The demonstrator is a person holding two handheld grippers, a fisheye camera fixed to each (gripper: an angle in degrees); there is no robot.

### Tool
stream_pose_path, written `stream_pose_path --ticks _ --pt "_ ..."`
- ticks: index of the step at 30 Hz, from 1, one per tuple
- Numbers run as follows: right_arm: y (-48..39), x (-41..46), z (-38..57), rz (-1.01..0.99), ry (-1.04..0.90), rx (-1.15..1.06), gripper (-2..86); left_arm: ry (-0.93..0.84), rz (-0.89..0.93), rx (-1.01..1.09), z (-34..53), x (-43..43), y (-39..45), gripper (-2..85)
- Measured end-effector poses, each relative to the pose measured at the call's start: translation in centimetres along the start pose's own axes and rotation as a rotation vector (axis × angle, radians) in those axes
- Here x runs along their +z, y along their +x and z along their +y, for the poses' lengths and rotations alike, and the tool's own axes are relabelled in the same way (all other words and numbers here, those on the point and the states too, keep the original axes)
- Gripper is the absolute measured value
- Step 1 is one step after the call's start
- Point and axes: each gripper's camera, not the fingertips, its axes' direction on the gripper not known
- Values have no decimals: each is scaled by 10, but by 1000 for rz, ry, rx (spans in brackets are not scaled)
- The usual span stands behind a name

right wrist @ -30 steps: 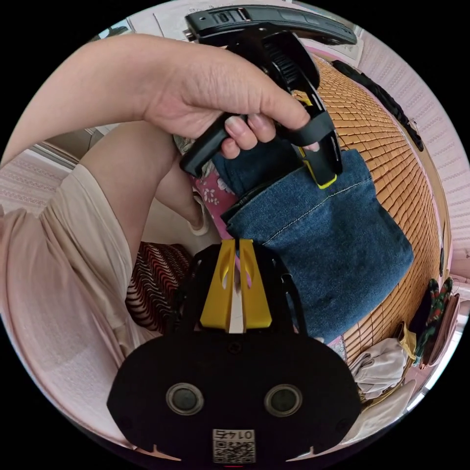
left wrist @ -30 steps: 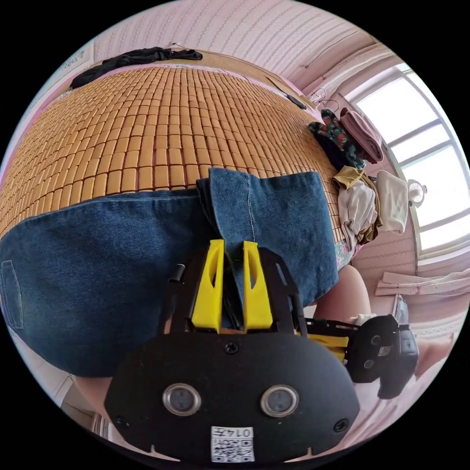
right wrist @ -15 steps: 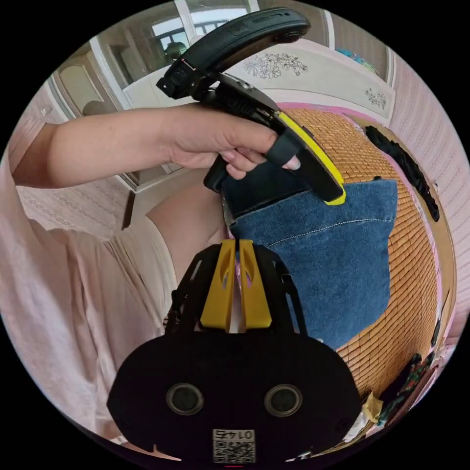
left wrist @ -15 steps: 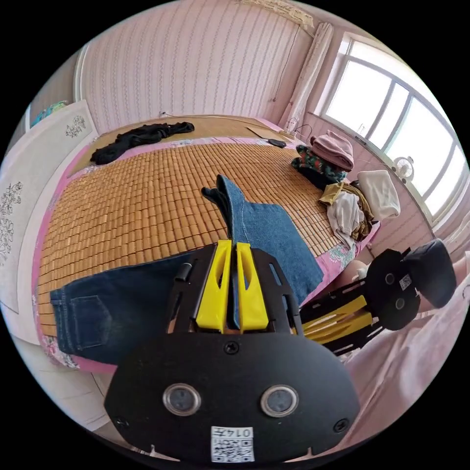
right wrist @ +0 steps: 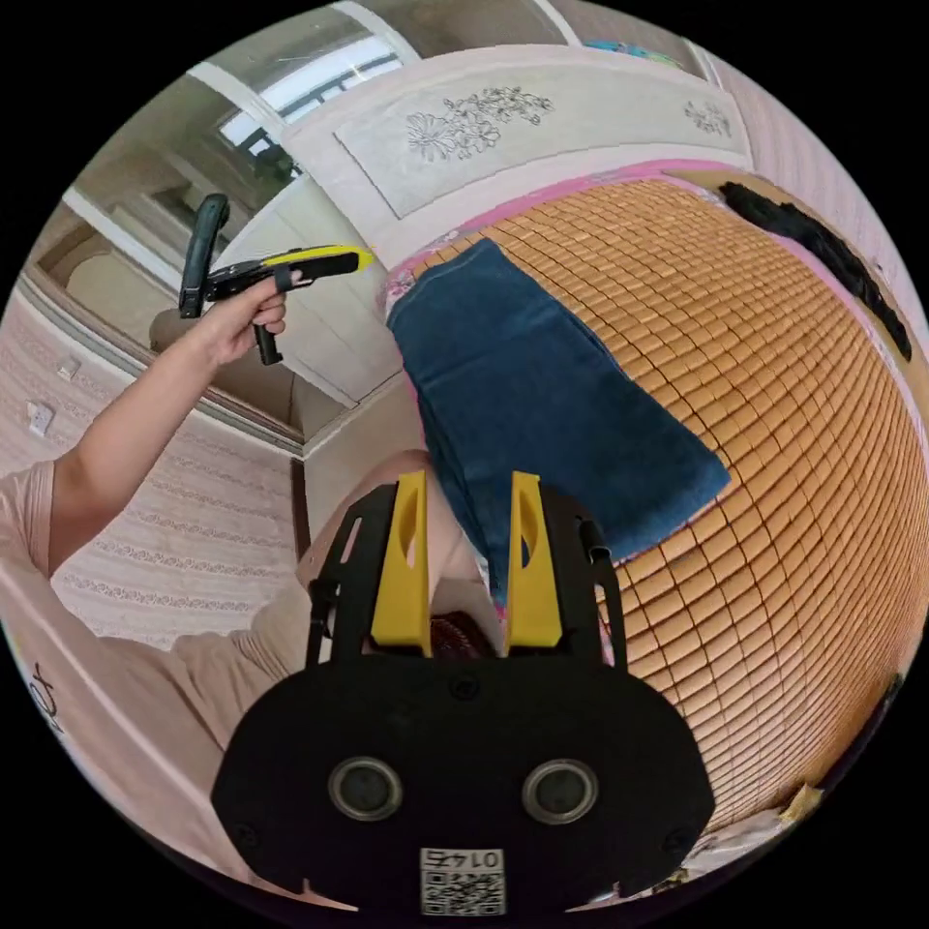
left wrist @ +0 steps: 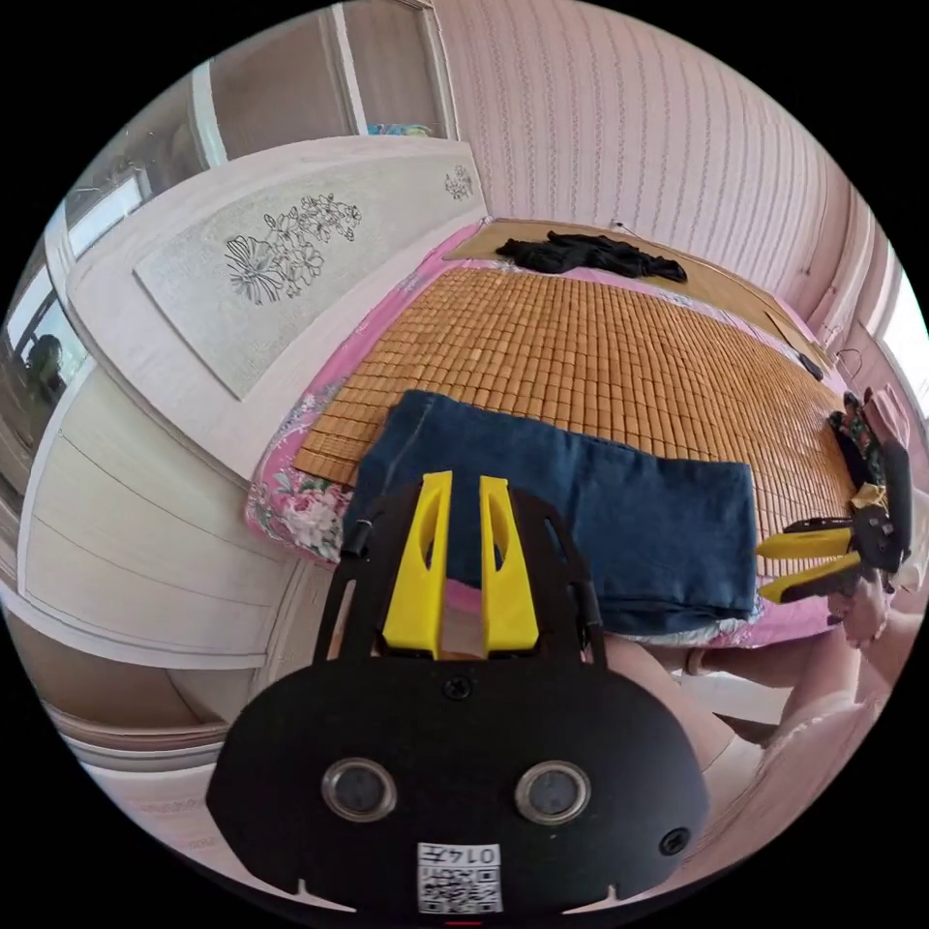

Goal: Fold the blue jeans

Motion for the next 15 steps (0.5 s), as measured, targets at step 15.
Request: stream_pose_path --ticks 15 --pt "67 37 1 -17 -149 282 27 -283 211 277 64 68 150 51"
